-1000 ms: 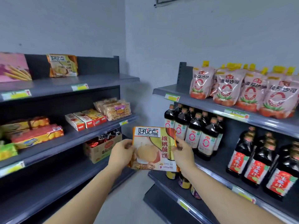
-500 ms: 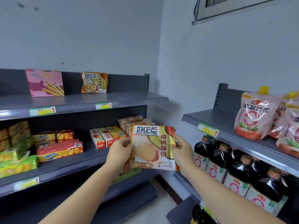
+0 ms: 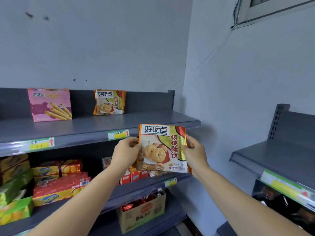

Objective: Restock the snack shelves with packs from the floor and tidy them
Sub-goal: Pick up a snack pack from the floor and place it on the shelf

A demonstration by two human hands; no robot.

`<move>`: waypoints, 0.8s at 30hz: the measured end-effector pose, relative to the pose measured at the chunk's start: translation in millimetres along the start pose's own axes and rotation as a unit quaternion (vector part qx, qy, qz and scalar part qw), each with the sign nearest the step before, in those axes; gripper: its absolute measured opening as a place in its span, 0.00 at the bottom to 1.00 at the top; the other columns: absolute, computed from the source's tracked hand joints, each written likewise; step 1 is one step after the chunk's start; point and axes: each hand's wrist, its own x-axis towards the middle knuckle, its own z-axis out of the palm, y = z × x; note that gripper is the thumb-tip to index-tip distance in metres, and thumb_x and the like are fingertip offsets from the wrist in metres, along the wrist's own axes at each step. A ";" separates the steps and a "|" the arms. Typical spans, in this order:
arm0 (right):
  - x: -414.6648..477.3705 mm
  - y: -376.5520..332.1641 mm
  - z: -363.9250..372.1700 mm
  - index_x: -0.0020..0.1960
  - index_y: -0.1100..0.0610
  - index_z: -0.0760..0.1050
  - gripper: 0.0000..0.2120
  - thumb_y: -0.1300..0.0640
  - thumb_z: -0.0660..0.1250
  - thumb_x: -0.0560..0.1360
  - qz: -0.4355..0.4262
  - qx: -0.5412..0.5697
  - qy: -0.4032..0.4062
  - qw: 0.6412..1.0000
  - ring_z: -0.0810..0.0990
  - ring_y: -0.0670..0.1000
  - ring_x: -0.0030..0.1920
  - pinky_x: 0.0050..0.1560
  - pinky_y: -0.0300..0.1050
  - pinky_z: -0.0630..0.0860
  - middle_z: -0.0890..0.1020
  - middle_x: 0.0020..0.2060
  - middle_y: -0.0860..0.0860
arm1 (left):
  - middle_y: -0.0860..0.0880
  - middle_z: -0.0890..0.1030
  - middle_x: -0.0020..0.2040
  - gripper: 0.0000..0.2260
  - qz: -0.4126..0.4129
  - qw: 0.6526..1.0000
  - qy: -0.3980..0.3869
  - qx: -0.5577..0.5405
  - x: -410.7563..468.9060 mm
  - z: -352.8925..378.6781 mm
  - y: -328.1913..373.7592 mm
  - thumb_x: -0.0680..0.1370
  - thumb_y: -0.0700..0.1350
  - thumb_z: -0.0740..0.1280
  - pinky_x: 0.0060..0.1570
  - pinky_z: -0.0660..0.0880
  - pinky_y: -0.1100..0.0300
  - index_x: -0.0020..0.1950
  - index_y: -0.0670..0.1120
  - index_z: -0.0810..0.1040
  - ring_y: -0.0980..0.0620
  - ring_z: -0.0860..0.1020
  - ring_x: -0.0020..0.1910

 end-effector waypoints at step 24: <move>251.5 -48.8 185.5 0.63 0.48 0.74 0.16 0.63 0.62 0.79 -0.097 0.013 -0.144 0.985 0.84 0.49 0.44 0.46 0.56 0.83 0.83 0.45 0.48 | 0.48 0.83 0.45 0.11 0.012 0.988 0.135 0.078 247.7 -70.7 0.5 0.77 0.40 0.65 0.46 0.81 0.51 0.41 0.56 0.77 0.49 0.81 0.41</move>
